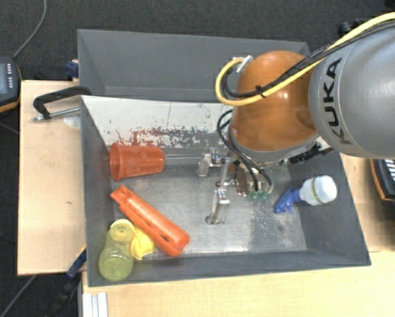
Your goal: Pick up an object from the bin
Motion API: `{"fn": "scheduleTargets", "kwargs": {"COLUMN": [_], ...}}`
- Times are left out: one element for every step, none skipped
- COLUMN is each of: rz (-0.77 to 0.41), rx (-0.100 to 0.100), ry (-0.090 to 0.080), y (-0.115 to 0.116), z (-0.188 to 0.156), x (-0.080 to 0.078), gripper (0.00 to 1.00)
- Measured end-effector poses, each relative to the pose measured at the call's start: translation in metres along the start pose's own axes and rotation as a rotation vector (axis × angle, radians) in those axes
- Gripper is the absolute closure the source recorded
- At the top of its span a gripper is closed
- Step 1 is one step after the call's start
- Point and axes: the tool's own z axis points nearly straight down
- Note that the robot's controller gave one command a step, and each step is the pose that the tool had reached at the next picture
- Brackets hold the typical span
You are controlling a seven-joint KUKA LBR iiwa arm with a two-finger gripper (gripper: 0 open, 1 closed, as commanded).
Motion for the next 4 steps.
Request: {"fn": "scheduleTargets", "kwargs": {"rz": [0.002,0.063,-0.003,0.299], "rx": [-0.001,-0.003,-0.001,-0.007], "ry": [-0.009,-0.01,-0.006,-0.013], "y": [-0.001,0.047,0.077,0.104], "z": [-0.005,0.068,0.083,0.07], "x": [-0.002,-0.023,-0.02,-0.02], "gripper": [0.0,0.0,0.0,0.0]}}
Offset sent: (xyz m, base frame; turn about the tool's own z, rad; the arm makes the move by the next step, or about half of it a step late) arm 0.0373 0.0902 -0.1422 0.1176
